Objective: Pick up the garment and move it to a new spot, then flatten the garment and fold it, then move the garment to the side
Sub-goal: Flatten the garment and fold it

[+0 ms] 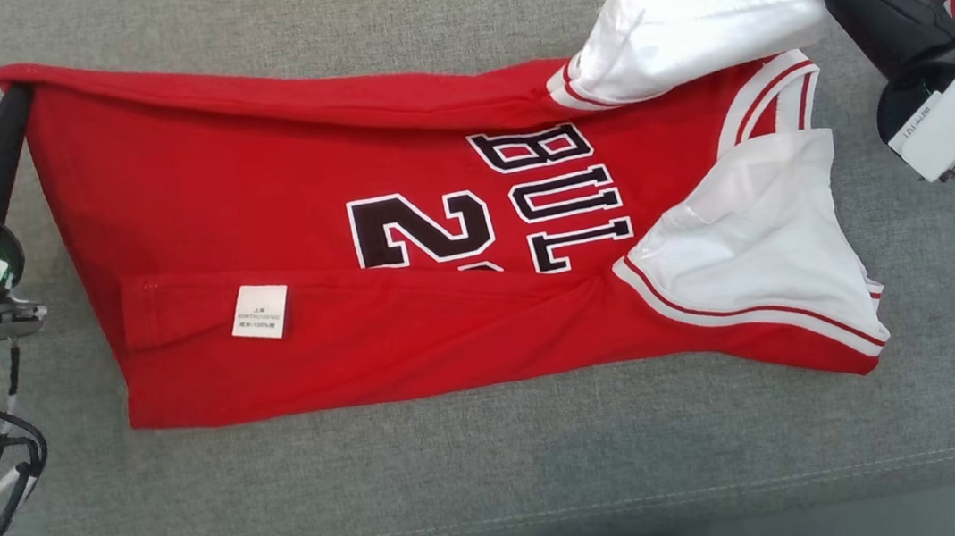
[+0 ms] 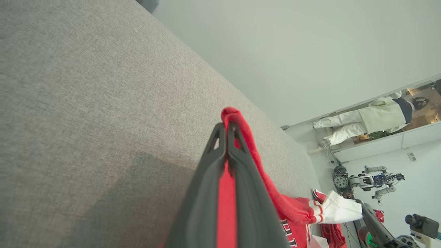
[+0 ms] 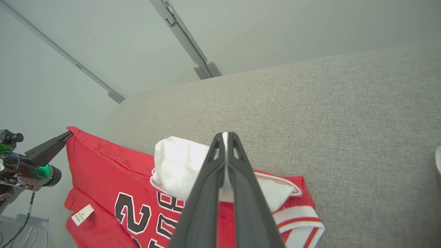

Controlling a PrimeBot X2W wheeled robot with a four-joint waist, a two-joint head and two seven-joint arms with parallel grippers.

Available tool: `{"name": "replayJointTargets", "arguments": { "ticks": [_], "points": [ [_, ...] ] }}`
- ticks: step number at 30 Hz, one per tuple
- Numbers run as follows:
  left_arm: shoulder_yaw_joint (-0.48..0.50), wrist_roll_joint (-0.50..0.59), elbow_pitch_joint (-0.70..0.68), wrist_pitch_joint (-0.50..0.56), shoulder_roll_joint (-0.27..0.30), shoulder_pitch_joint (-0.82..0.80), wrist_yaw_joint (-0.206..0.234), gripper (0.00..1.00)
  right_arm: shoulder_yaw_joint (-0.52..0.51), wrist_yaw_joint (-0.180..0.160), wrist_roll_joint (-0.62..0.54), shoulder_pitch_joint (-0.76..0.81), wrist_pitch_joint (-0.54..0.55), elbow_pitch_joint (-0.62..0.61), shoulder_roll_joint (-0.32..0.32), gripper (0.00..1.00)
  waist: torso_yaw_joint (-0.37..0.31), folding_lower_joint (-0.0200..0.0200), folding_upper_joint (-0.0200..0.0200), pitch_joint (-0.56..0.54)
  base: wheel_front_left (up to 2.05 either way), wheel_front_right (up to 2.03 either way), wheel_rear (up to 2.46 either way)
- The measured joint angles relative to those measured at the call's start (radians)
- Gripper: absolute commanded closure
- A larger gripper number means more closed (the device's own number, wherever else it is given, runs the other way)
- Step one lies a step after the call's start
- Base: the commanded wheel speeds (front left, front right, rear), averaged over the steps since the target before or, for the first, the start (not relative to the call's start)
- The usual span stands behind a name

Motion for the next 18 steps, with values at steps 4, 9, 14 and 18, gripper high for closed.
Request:
{"name": "replayJointTargets", "arguments": {
  "ticks": [4,9,14,18],
  "points": [
    [-0.007,0.043,0.015,0.007,0.03,-0.024,0.0,1.0,0.021,0.004,-0.014,-0.039,0.0,0.009,0.02,1.0,-0.009,0.0,0.0,0.032,0.0,0.0,0.0],
    [-0.065,0.171,0.02,0.006,0.084,-0.033,-0.003,1.0,0.035,0.01,-0.022,-0.052,0.0,0.033,0.035,1.0,-0.028,0.0,0.0,0.051,0.0,0.0,0.0],
    [-0.114,0.266,0.026,-0.012,0.103,-0.033,-0.011,1.0,0.036,0.02,-0.022,-0.052,-0.001,0.061,0.038,1.0,-0.033,0.0,0.0,0.055,0.0,0.0,0.0],
    [-0.152,0.322,0.032,-0.027,0.111,-0.032,-0.014,1.0,0.042,0.022,-0.03,-0.051,-0.01,0.088,0.041,1.0,-0.032,0.0,0.0,0.045,0.0,0.0,0.0]
  ]
}}
